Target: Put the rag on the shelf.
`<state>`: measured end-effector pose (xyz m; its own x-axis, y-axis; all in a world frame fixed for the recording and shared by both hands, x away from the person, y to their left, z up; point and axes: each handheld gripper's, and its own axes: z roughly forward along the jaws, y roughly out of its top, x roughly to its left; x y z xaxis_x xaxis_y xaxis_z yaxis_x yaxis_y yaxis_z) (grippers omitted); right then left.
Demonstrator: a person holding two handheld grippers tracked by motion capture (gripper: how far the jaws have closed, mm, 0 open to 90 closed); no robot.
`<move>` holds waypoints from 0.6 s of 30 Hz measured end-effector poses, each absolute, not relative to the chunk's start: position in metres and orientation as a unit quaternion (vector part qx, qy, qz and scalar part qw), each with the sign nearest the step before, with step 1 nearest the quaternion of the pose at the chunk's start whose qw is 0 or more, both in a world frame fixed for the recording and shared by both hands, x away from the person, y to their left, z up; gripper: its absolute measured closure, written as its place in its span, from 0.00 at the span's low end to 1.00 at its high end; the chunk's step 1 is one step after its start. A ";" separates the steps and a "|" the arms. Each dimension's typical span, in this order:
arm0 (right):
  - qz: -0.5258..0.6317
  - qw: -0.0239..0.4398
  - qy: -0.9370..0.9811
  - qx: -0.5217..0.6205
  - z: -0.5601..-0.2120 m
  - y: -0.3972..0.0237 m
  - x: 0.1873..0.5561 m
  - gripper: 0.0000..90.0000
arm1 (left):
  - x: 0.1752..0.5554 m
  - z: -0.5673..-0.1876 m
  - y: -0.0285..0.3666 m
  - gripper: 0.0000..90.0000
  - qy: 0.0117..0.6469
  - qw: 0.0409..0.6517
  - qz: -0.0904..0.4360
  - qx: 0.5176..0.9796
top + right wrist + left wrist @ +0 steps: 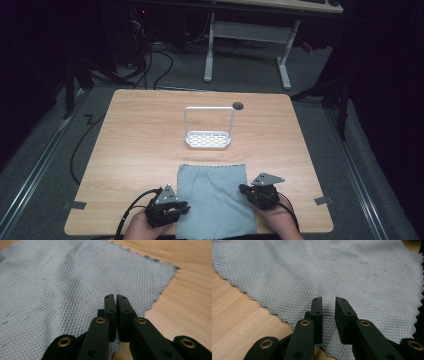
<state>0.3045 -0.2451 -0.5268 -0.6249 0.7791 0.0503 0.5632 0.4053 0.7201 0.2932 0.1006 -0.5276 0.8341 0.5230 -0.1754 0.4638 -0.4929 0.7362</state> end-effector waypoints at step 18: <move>0.401 0.184 0.791 0.424 -0.520 -0.261 0.307 0.72 | 0.385 -0.532 0.099 0.70 0.429 0.397 0.126 0.802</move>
<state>0.3075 -0.2611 -0.5203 -0.5737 0.8176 0.0491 0.5233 0.3197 0.7899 0.3846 0.0991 -0.5317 0.6000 0.7878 -0.1394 0.5886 -0.3167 0.7438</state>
